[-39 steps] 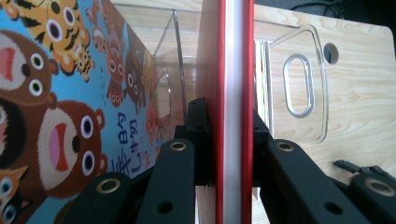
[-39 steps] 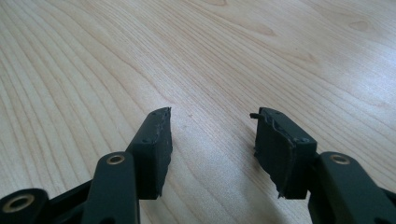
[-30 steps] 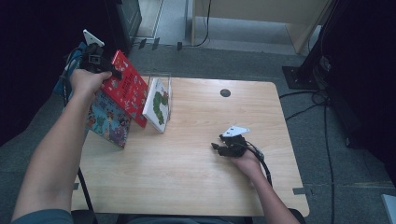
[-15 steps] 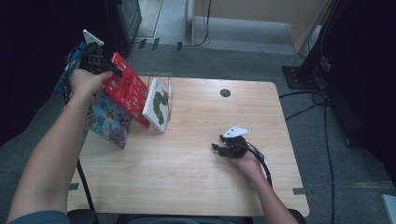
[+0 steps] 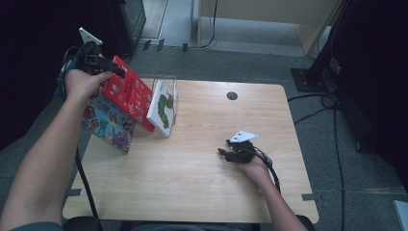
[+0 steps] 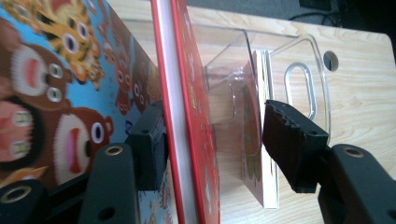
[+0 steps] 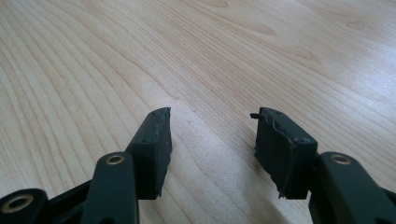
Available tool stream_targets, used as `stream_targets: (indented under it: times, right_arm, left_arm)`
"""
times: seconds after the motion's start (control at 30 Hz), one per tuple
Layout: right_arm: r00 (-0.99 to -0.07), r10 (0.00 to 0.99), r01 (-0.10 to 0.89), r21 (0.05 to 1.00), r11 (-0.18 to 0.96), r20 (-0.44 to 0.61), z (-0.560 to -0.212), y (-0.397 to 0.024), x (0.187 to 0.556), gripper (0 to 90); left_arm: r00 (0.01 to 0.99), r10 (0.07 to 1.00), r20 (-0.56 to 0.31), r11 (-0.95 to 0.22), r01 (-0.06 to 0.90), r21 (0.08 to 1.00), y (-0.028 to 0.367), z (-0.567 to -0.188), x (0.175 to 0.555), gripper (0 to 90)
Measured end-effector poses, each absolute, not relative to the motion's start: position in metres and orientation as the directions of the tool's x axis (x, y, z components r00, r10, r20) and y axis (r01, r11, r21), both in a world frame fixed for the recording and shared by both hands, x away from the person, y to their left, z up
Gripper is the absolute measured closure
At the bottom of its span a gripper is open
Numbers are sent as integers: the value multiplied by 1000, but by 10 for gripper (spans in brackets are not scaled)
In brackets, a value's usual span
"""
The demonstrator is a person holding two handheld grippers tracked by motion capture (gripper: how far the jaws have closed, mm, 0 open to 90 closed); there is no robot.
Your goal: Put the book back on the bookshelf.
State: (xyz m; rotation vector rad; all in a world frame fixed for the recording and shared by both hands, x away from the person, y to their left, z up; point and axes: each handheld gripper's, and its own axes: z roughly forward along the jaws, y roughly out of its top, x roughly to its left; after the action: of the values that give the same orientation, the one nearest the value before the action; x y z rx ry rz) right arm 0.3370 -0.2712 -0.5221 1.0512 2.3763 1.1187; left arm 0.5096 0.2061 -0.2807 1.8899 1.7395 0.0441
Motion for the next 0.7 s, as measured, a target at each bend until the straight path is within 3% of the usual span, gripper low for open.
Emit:
stream_targets:
  times: [0.4,0.7]
  right_arm:
    - [-688,725,485,762,430,29,-523,-270,336,409]
    - [-690,723,487,758,433,30,-522,-269,335,379]
  left_arm:
    - [174,913,-369,20,885,466,223,-257,489,412]
    - [256,888,-381,-36,867,498,214,-248,468,399]
